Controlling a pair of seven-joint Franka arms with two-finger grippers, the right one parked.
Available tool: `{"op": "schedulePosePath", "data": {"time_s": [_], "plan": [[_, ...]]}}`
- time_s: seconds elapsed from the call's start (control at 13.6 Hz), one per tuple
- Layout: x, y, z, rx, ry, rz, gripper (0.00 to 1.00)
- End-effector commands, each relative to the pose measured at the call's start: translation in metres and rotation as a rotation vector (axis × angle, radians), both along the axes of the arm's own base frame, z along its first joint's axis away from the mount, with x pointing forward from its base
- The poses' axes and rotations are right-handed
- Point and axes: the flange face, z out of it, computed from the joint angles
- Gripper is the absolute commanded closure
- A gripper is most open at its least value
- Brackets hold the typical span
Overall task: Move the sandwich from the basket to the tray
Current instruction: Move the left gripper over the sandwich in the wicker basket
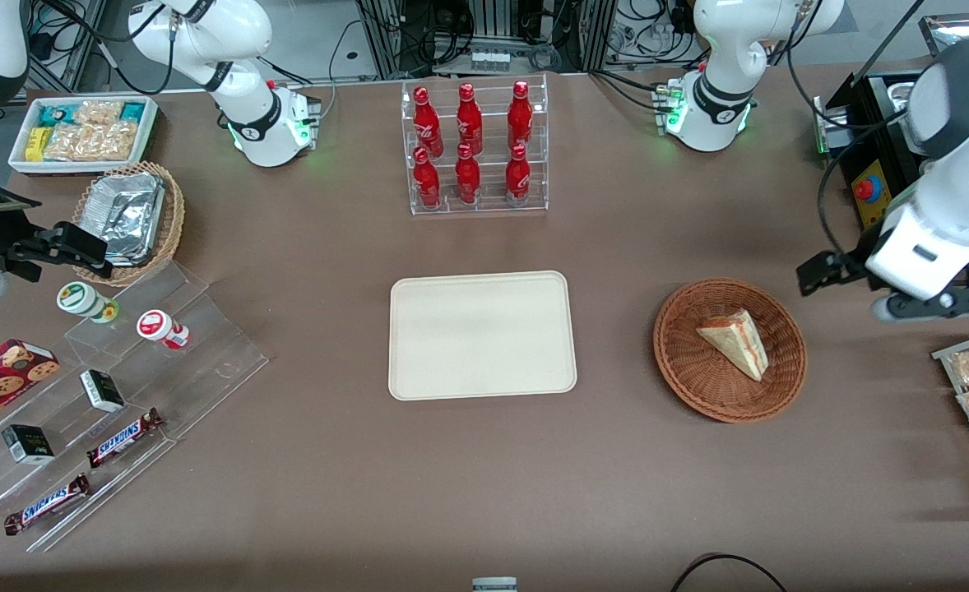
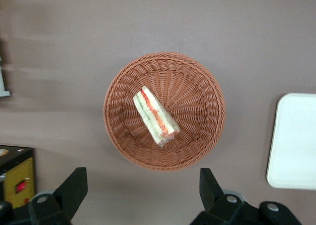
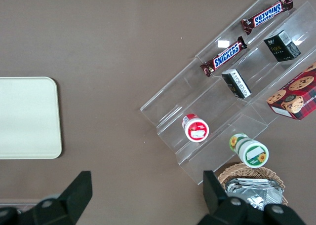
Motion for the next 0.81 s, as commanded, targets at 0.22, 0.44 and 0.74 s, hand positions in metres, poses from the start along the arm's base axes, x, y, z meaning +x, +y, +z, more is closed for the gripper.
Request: {"op": "schedulePosePath", "data": {"time_s": [0.22, 0.44, 0.74], "plan": [[-0.011, -0.019, -0.074, -0.010, -0.085, 0.251, 0.00], [-0.018, -0.022, -0.106, -0.025, -0.101, 0.408, 0.00], [-0.033, -0.019, -0.155, -0.029, -0.092, 0.509, 0.00]]}}
